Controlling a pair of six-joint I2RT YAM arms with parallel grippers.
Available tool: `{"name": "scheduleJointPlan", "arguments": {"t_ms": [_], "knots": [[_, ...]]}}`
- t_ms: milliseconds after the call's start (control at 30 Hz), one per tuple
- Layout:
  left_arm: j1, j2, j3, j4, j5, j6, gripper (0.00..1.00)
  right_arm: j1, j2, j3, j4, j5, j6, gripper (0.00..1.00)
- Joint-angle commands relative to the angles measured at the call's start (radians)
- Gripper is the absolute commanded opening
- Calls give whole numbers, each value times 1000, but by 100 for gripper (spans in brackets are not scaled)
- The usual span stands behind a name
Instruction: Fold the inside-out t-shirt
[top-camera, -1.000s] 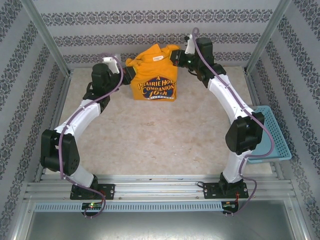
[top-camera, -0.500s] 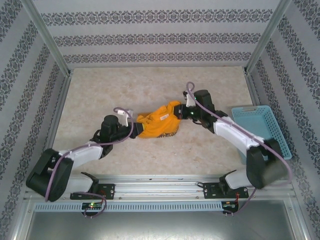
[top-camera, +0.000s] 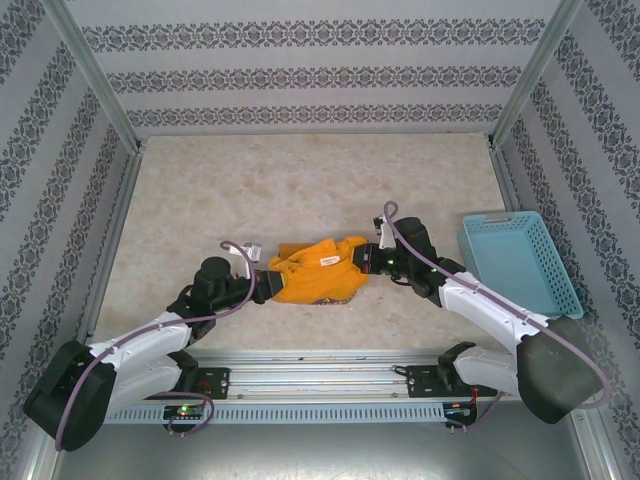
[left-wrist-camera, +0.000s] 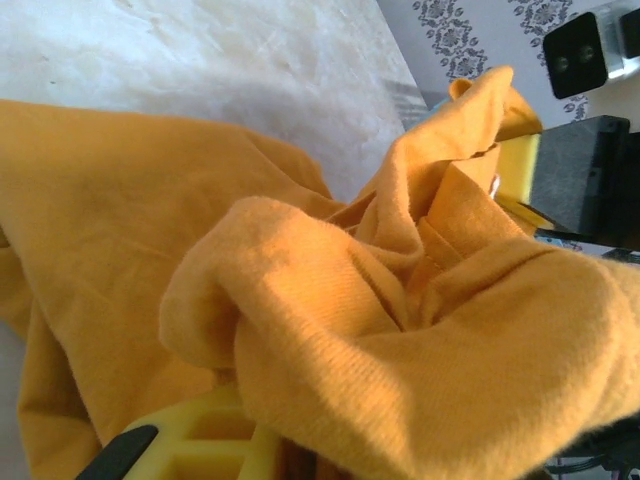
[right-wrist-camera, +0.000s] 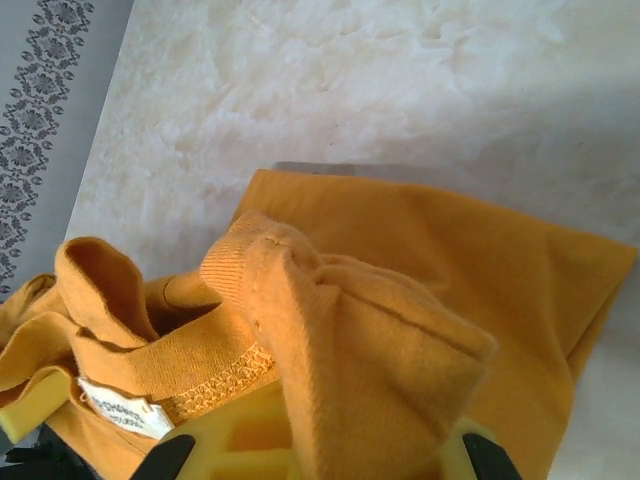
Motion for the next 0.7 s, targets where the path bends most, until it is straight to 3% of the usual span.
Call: {"name": "scheduleJointPlan", "arguments": {"t_ms": [0,300,433,667], "knots": [[-14,-38,34,-52,-42,-7,19,3,-42,24,-14,53,-2,0],[-13,-71,335,-243,-87,113,18,-10,-59,267,-164,114,-189,0],[-14,-146,353,-287,-52,101,18,-10,-132,281,-198,61,-220,0],[-16,-404,334,-527,4,98,18,58,-350,196,-233,7,-149,0]]}}
